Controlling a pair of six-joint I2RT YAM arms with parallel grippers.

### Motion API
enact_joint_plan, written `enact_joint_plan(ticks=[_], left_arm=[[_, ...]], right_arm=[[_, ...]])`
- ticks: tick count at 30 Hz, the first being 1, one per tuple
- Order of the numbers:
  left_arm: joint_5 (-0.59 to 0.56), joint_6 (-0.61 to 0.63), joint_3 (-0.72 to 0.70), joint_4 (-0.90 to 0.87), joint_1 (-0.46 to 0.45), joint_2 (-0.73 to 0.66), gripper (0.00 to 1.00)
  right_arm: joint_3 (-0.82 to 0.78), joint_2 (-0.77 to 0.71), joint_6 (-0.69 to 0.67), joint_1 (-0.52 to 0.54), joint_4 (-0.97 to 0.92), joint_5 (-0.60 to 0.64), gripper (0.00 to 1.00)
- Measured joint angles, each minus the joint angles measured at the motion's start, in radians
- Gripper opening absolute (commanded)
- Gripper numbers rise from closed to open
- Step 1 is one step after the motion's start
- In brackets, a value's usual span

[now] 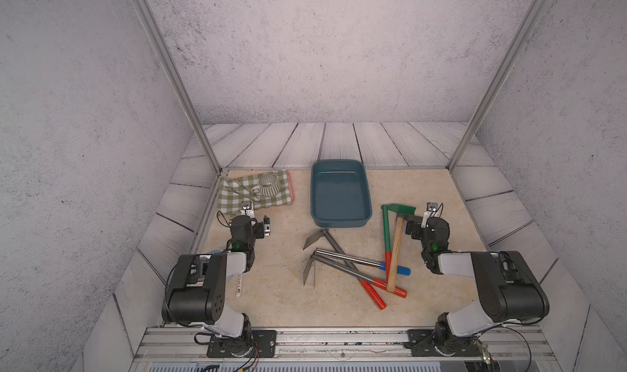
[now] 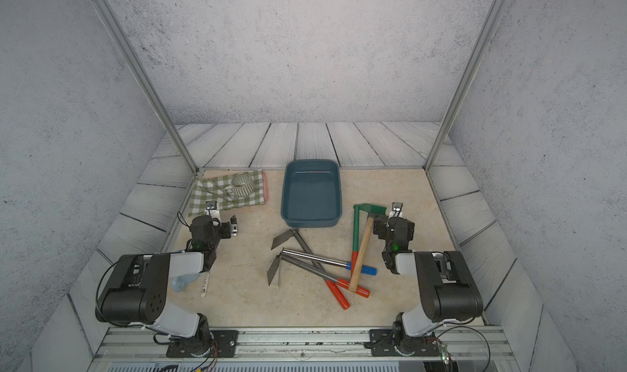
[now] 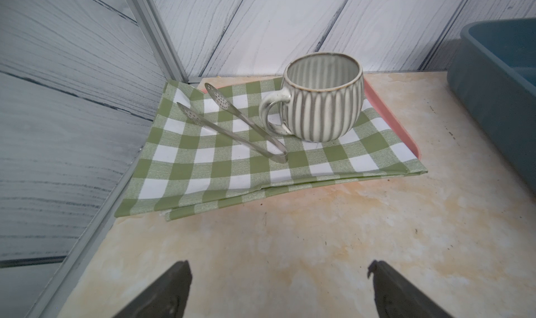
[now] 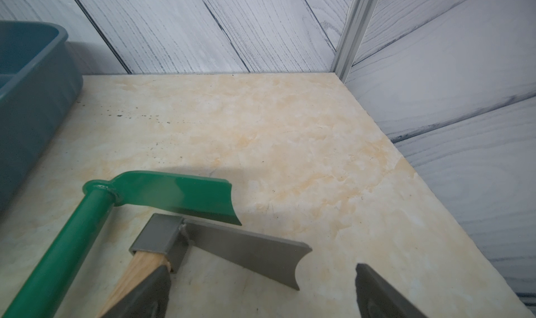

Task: Put the small hoe into the storage box
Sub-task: Pick up the hoe from the center of the board.

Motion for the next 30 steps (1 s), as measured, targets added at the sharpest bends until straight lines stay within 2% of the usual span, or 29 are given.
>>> enact_joint_plan(ticks=[6, 11, 21, 30], left_arm=[[0.0, 0.0, 0.0, -0.002, 0.0, 0.0, 1.0], [0.002, 0.001, 0.035, -0.08, 0.0, -0.016, 1.0], [-0.046, 0.006, 0.183, -0.322, -0.034, -0.161, 0.97], [-0.058, -0.126, 0.373, -0.636, -0.045, -0.265, 0.93]], right_arm=[[0.0, 0.0, 0.001, -0.003, -0.003, 0.002, 0.99], [0.034, -0.004, 0.004, -0.005, -0.064, 0.008, 0.99], [0.23, -0.153, 0.056, 0.01, -0.404, 0.055, 0.99], [0.409, -0.177, 0.205, 0.039, -0.781, 0.063, 0.99]])
